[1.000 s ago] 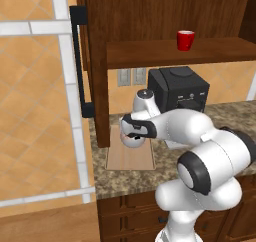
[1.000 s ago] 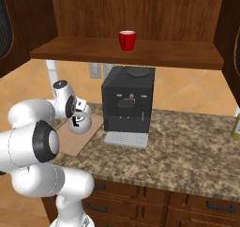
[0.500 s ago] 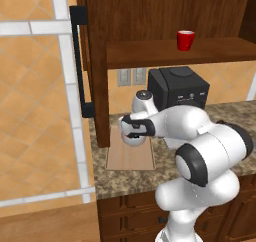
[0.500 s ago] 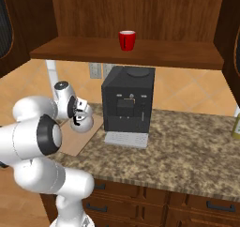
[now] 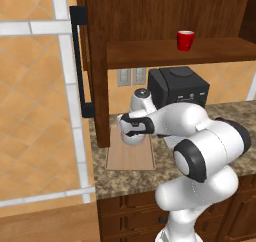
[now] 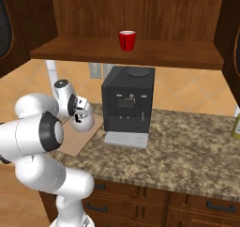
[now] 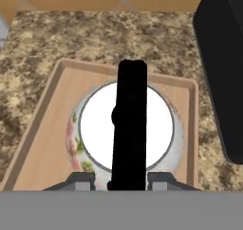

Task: Pick the kettle from the counter and place it on the tray. Then pick the mug from the cabinet and place it on the tray. Then close the cabinet doors.

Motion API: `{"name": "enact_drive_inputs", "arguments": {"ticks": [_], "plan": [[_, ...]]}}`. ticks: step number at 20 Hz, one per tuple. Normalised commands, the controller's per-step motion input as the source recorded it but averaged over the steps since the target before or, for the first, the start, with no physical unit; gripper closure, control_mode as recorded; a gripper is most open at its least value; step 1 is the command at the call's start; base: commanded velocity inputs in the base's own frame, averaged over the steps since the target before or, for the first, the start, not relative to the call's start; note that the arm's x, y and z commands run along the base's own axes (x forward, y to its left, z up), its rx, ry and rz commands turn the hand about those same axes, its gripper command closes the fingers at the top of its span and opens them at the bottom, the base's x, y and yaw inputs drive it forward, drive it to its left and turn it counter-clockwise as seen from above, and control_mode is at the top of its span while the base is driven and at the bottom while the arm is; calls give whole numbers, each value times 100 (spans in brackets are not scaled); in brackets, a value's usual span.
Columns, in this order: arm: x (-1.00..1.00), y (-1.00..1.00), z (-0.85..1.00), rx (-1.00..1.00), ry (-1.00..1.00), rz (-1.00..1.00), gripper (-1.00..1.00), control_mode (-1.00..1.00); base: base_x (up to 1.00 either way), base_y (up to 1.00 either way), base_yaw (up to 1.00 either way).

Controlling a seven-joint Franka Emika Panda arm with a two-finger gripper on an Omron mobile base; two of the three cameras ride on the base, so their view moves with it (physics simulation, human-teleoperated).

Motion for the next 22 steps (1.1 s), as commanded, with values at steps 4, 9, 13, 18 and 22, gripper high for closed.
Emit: {"name": "enact_drive_inputs", "arguments": {"ticks": [4,9,13,18,22], "plan": [[-5,0,12,0,-17,0,-100,-100,0,0,0],[-31,-4,41,2,-19,0,-100,-100,0,0,0],[-44,-4,50,11,-1,0,-100,-100,0,0,0],[-45,-7,55,7,0,0,-100,-100,0,0,0],[-51,-13,59,0,0,1,-100,-100,0,0,0]]}}
